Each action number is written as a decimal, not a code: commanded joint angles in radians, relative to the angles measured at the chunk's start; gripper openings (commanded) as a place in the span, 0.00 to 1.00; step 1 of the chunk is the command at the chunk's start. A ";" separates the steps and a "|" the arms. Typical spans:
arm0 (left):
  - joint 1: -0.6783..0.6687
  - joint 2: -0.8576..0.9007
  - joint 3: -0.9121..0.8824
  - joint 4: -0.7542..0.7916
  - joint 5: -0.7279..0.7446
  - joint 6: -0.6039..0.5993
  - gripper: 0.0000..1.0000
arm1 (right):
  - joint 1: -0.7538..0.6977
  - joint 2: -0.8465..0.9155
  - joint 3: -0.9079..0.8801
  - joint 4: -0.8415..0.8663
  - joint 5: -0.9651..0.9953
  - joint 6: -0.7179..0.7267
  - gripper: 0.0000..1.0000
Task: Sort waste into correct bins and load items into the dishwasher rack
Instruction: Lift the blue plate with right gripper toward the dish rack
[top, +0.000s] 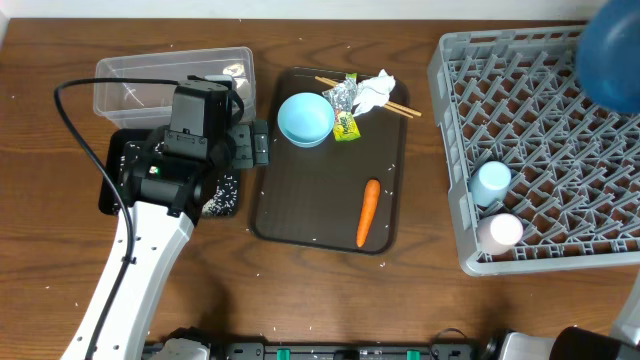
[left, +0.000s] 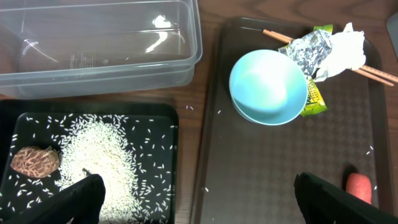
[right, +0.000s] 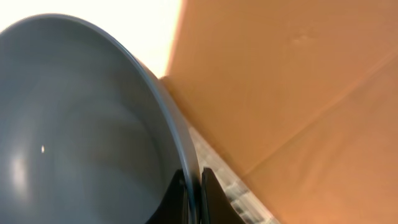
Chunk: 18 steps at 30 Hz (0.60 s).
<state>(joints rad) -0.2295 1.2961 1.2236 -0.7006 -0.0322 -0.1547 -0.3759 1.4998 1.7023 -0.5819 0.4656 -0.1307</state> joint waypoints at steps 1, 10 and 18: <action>0.004 0.006 0.018 -0.003 -0.002 -0.005 0.98 | -0.011 0.027 0.012 0.089 0.206 -0.125 0.01; 0.004 0.006 0.018 -0.003 -0.002 -0.005 0.98 | -0.072 0.171 0.012 0.324 0.279 -0.324 0.01; 0.004 0.006 0.018 -0.003 -0.002 -0.005 0.98 | -0.110 0.251 0.012 0.406 0.275 -0.404 0.01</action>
<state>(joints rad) -0.2298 1.2961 1.2236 -0.7006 -0.0303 -0.1547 -0.4728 1.7515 1.7023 -0.2028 0.7185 -0.4744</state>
